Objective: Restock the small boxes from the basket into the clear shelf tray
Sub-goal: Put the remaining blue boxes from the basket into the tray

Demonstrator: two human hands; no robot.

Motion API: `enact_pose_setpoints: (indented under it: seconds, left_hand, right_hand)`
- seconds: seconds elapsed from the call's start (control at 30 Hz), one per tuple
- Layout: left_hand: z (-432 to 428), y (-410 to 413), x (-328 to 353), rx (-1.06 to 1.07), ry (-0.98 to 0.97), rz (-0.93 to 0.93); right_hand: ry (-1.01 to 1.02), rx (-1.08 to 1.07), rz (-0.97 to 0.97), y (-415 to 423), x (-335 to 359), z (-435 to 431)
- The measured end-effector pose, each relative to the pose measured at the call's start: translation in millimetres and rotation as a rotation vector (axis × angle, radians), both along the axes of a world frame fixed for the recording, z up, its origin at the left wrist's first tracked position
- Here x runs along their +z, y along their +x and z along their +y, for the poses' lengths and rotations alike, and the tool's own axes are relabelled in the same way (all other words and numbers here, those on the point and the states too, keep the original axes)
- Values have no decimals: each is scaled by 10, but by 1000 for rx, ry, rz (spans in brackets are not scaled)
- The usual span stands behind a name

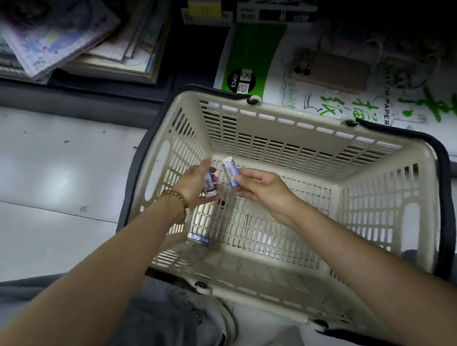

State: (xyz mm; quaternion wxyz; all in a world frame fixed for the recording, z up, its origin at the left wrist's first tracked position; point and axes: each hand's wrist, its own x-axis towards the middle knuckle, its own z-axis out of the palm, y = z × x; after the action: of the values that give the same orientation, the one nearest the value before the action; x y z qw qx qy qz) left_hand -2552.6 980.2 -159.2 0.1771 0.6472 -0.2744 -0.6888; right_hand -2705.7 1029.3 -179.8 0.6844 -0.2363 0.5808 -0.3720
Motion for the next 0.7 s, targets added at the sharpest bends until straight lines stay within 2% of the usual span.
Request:
enact_pose_setpoints:
  seconds: [0.17,0.27,0.4,0.53,0.7]
  left_hand:
    - [-107,381,848,-461,-382,-200]
    - [-123,677,1341,-425,-480,-310]
    - [-151,945,1663,-362,-509,-357]
    - [-350,895,1702,-325,-520,-290]
    - [-455,939,1593,-308,-457,-273]
  right_hand:
    - [-147,161,-193,261,554,-145]
    - [-141,298,-242,385,640,-130]
    - [63,454,9,483,212,19]
    - [238,644,280,700,-298,201]
    - [313,736,388,1051,-573,327]
